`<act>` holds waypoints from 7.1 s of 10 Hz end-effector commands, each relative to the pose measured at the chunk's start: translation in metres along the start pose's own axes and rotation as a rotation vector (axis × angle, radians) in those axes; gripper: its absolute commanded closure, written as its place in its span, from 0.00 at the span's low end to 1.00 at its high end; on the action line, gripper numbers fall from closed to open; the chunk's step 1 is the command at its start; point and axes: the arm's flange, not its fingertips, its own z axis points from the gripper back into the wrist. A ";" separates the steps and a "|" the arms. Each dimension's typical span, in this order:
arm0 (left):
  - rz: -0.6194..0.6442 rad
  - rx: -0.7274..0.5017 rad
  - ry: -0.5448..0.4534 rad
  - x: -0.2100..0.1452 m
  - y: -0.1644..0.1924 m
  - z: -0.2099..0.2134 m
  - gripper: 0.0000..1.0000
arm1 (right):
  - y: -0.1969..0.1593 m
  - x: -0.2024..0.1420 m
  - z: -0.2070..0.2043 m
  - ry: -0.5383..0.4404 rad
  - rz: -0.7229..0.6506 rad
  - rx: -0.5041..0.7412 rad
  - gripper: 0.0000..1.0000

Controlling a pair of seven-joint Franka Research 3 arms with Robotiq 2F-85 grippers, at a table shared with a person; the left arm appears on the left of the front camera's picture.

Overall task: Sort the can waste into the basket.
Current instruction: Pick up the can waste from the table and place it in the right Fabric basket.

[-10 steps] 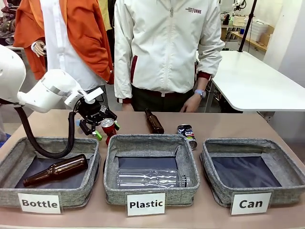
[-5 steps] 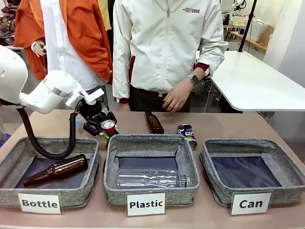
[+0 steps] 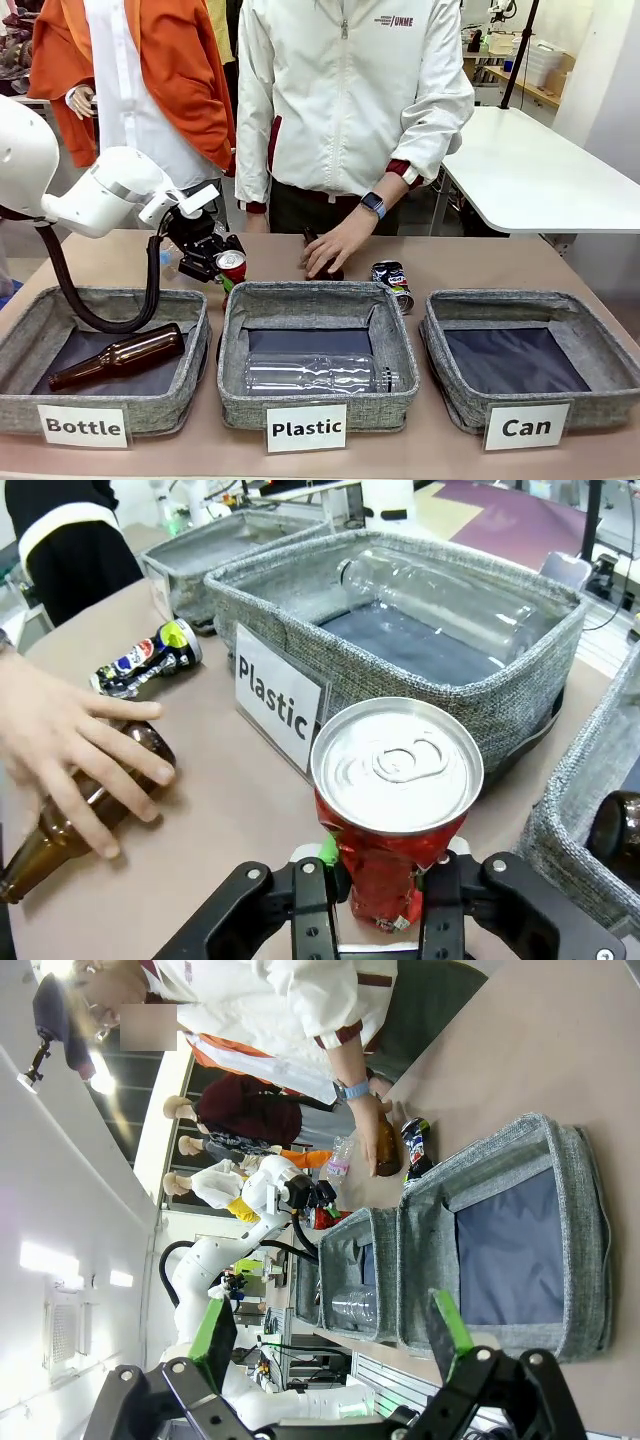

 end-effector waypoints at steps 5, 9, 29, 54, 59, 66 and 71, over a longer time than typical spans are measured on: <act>0.130 0.254 0.040 0.114 -0.176 0.110 1.00 | 0.000 0.002 -0.001 -0.016 0.024 0.028 0.00; 0.186 0.401 0.146 0.166 -0.331 0.083 1.00 | 0.000 0.002 -0.001 -0.016 0.024 0.028 0.00; 0.380 0.776 0.196 0.173 -0.549 0.255 0.73 | 0.000 0.002 -0.001 -0.016 0.024 0.028 0.00; 0.368 0.572 0.334 0.287 -0.186 -0.055 0.73 | 0.000 0.002 -0.001 -0.016 0.024 0.028 0.00; 0.095 0.490 0.367 0.367 0.011 -0.209 0.73 | 0.007 0.003 0.087 -0.021 -0.018 -0.097 0.00; -0.015 0.282 0.542 0.385 0.161 -0.390 0.73 | -0.010 -0.013 0.141 -0.074 -0.053 -0.111 0.00; -0.019 0.237 0.601 0.374 0.162 -0.404 0.15 | -0.010 -0.013 0.141 -0.074 -0.053 -0.111 0.00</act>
